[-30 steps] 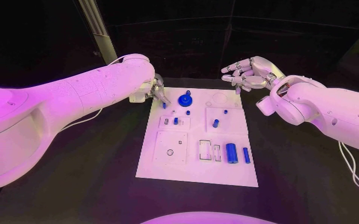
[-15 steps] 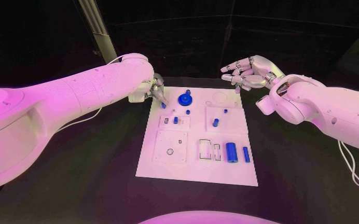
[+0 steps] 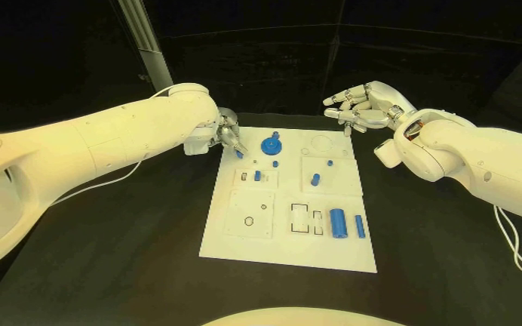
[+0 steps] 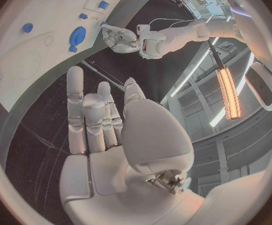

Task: Assemble the parts on the task board

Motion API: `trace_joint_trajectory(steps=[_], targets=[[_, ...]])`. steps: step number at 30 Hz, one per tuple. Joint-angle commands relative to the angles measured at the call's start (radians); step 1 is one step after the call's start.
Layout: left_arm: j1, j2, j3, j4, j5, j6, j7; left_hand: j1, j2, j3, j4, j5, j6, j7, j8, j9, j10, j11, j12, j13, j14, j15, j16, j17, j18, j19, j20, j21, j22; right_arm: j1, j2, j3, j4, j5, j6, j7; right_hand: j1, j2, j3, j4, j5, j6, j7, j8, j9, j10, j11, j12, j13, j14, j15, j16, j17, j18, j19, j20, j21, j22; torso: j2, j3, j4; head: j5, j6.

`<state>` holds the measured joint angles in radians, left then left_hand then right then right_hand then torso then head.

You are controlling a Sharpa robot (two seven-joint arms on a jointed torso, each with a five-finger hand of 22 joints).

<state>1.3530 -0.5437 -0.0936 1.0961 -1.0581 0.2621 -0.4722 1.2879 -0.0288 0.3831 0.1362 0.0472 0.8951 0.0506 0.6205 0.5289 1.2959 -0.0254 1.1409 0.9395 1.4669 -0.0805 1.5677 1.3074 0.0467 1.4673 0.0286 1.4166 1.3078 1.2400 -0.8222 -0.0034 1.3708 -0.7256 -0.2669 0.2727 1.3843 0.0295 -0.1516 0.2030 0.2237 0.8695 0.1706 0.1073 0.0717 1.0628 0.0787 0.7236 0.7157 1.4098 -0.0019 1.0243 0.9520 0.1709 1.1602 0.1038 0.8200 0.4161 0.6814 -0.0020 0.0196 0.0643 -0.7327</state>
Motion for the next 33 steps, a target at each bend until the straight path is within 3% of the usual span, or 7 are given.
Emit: trace_joint_trajectory(steps=[1, 8, 12, 17, 20, 25, 33], targets=[[0.001, -0.034, -0.002, 0.058, 0.023, -0.138, 0.023, -0.01, -0.005, 0.135, -0.123, 0.003, 0.002, -0.004, 0.007, 0.016, 0.011, -0.002, 0.007, 0.006, 0.104, -0.004, 0.003, 0.263, -0.001, 0.029, -0.006, 0.005, 0.068, 0.002, -0.002, 0.001, -0.001, -0.001, 0.005, 0.01, 0.006, 0.007, -0.002, -0.002, 0.007, -0.006, -0.001, 0.005, 0.001, -0.008, 0.001, 0.004, -0.001, 0.003, 0.0, -0.007, 0.001, 0.014, 0.007, -0.002, -0.004, -0.002, -0.004, -0.0005, 0.0077, -0.003, -0.001], [-0.001, -0.107, -0.029, 0.172, 0.025, -0.248, 0.032, -0.017, -0.014, 0.15, -0.127, 0.003, 0.006, -0.006, 0.011, 0.018, 0.019, -0.004, 0.014, 0.015, 0.104, -0.005, 0.003, 0.263, -0.002, 0.033, -0.007, 0.012, 0.076, 0.002, -0.001, 0.001, -0.006, -0.001, 0.007, 0.011, 0.006, 0.007, -0.002, -0.002, 0.007, -0.006, -0.001, 0.005, 0.001, -0.008, 0.001, 0.004, -0.001, 0.003, 0.0, -0.007, 0.001, 0.014, 0.007, -0.002, -0.004, -0.002, -0.006, -0.0017, 0.0137, -0.005, -0.006], [-0.005, -0.132, -0.05, 0.22, 0.026, -0.278, 0.028, -0.02, -0.016, 0.155, -0.127, 0.003, 0.007, -0.007, 0.012, 0.018, 0.021, -0.004, 0.015, 0.017, 0.104, -0.006, 0.003, 0.263, -0.003, 0.033, -0.008, 0.013, 0.078, 0.002, 0.0, 0.001, -0.008, -0.001, 0.008, 0.011, 0.006, 0.007, -0.002, -0.002, 0.007, -0.006, -0.001, 0.005, 0.001, -0.008, 0.001, 0.004, -0.001, 0.003, 0.0, -0.007, 0.001, 0.014, 0.007, -0.002, -0.004, -0.002, -0.005, -0.0015, 0.0119, -0.002, -0.007], [-0.012, -0.148, -0.06, 0.255, 0.026, -0.297, 0.022, -0.021, -0.017, 0.157, -0.128, 0.003, 0.007, -0.007, 0.012, 0.018, 0.022, -0.004, 0.015, 0.016, 0.104, -0.006, 0.003, 0.263, -0.003, 0.034, -0.008, 0.013, 0.078, 0.002, -0.001, 0.001, -0.008, -0.001, 0.009, 0.011, 0.006, 0.007, -0.002, -0.002, 0.007, -0.006, -0.001, 0.005, 0.001, -0.008, 0.001, 0.004, -0.001, 0.003, 0.0, -0.007, 0.001, 0.014, 0.007, -0.002, -0.004, -0.002, -0.003, -0.0013, 0.0108, -0.001, -0.01], [-0.016, -0.157, -0.072, 0.279, 0.026, -0.312, 0.022, -0.022, -0.018, 0.16, -0.128, 0.003, 0.008, -0.007, 0.013, 0.019, 0.022, -0.004, 0.015, 0.016, 0.104, -0.006, 0.003, 0.263, -0.003, 0.034, -0.008, 0.013, 0.078, 0.002, -0.001, 0.001, -0.009, -0.001, 0.009, 0.012, 0.006, 0.007, -0.002, -0.002, 0.007, -0.006, -0.001, 0.005, 0.001, -0.008, 0.001, 0.004, -0.001, 0.003, 0.0, -0.007, 0.001, 0.014, 0.007, -0.002, -0.004, -0.002, -0.004, -0.0006, 0.0102, -0.002, -0.012], [-0.023, -0.157, -0.08, 0.299, 0.026, -0.31, 0.02, -0.022, -0.018, 0.16, -0.128, 0.003, 0.008, -0.007, 0.013, 0.019, 0.022, -0.004, 0.015, 0.016, 0.104, -0.006, 0.003, 0.263, -0.003, 0.034, -0.008, 0.013, 0.078, 0.001, 0.001, 0.0, -0.01, -0.001, 0.01, 0.012, 0.006, 0.007, -0.002, -0.002, 0.007, -0.006, -0.001, 0.005, 0.001, -0.008, 0.001, 0.004, -0.001, 0.003, 0.0, -0.007, 0.001, 0.014, 0.007, -0.002, -0.004, -0.002, -0.004, -0.0008, 0.0101, -0.003, -0.014], [-0.031, -0.148, -0.083, 0.3, 0.026, -0.274, 0.004, -0.024, -0.02, 0.165, -0.129, 0.003, 0.008, -0.007, 0.013, 0.019, 0.022, -0.005, 0.014, 0.016, 0.104, -0.007, 0.003, 0.263, -0.003, 0.034, -0.009, 0.012, 0.077, 0.001, 0.002, 0.0, -0.011, -0.001, 0.011, 0.012, 0.006, 0.007, -0.002, -0.002, 0.007, -0.006, -0.001, 0.005, 0.001, -0.008, 0.001, 0.004, -0.001, 0.003, 0.0, -0.007, 0.001, 0.014, 0.007, -0.002, -0.004, -0.002, -0.004, -0.0008, 0.0102, -0.004, -0.019]])
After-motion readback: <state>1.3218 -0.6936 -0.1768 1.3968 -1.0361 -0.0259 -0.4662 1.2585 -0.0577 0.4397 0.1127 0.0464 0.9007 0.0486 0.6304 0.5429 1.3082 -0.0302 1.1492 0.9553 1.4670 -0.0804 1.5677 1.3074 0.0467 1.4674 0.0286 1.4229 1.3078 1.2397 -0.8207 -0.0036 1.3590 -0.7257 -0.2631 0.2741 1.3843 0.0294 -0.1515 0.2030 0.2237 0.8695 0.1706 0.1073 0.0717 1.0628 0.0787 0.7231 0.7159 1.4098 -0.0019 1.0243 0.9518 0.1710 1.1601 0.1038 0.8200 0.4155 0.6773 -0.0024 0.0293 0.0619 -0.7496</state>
